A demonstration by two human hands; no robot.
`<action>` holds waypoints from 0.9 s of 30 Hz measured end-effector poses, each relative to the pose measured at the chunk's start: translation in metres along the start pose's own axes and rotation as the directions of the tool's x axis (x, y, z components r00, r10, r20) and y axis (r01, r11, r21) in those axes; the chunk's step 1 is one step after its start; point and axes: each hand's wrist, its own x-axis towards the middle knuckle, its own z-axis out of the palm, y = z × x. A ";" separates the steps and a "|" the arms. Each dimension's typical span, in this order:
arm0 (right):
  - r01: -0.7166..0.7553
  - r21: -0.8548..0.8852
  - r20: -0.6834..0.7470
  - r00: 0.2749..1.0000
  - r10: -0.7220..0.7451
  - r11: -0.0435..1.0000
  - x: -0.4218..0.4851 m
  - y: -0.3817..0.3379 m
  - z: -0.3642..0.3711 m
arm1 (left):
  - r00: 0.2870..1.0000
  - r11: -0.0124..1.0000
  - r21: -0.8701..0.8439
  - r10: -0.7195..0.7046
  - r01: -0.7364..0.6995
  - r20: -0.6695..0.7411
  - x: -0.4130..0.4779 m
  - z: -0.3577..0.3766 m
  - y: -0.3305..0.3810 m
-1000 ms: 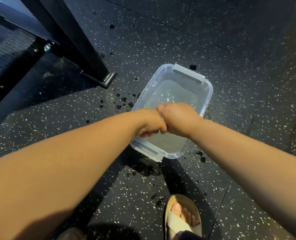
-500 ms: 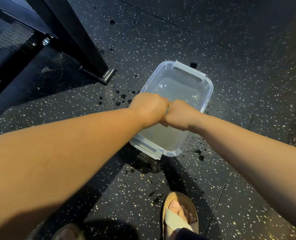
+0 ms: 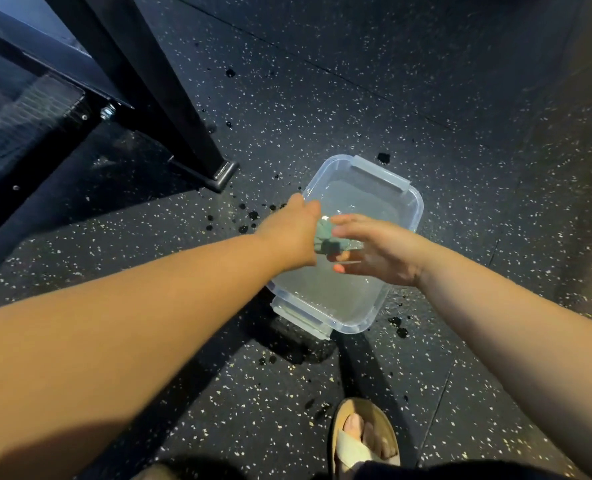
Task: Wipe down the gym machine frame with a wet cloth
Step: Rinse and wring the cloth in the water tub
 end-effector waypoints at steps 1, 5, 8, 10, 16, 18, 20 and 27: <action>-0.005 0.041 -0.025 1.000 0.006 0.999 -0.002 -0.004 -0.003 | 0.999 0.993 -0.113 -0.021 0.024 0.032 -0.001 -0.002 -0.002; 0.080 0.033 -0.195 0.978 -0.072 0.996 -0.018 -0.025 0.012 | 0.989 0.763 -0.631 -0.087 0.142 0.117 -0.016 -0.028 0.000; 0.184 -0.073 -0.381 0.903 -0.198 0.980 -0.052 -0.058 0.028 | 0.958 0.524 -0.807 -0.229 0.273 0.175 -0.039 -0.065 0.014; 0.228 -0.067 -0.479 0.846 -0.232 0.971 -0.086 -0.085 0.042 | 0.946 0.427 -0.854 -0.250 0.297 0.204 -0.062 -0.097 0.027; 0.285 -0.159 -0.462 0.825 -0.327 0.945 -0.208 -0.157 0.100 | 0.981 0.350 -0.920 -0.141 0.175 0.133 -0.151 -0.207 0.077; 0.294 -0.242 -0.504 0.776 -0.379 0.925 -0.249 -0.181 0.123 | 0.984 0.353 -0.930 -0.173 0.100 0.040 -0.185 -0.243 0.093; 0.310 -0.282 -0.480 0.774 -0.413 0.908 -0.293 -0.209 0.150 | 0.971 0.343 -0.938 -0.239 0.056 -0.029 -0.224 -0.286 0.104; 0.257 -0.640 -0.152 0.881 -0.447 0.724 -0.414 -0.294 0.244 | 0.865 0.008 -1.000 -0.501 0.024 0.017 -0.365 -0.421 0.096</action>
